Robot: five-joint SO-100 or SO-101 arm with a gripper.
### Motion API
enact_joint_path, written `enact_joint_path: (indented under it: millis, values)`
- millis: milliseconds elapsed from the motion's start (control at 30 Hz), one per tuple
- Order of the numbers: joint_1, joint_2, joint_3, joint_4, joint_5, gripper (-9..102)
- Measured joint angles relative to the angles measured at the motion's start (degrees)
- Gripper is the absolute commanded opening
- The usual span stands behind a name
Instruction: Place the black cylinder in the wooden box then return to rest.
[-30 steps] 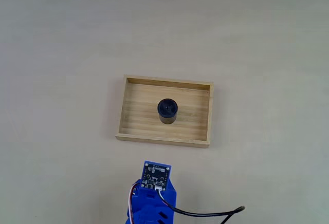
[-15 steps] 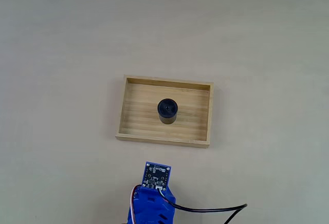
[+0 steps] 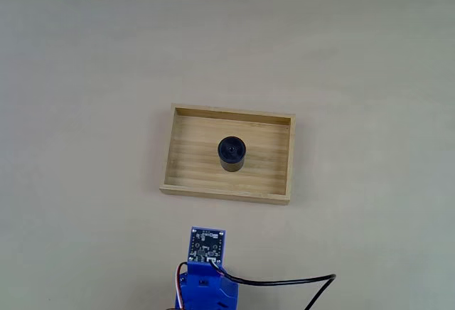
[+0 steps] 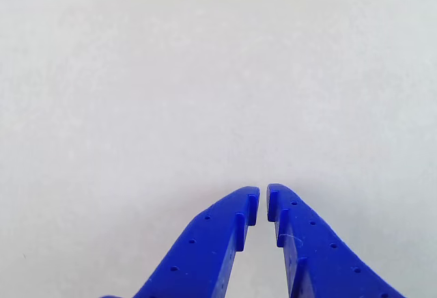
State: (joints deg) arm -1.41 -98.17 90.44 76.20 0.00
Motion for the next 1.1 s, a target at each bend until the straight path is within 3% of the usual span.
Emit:
enact_joint_path:
  millis: [1100]
  values:
    - [-0.7, 0.0, 0.0, 1.6, 0.6, 0]
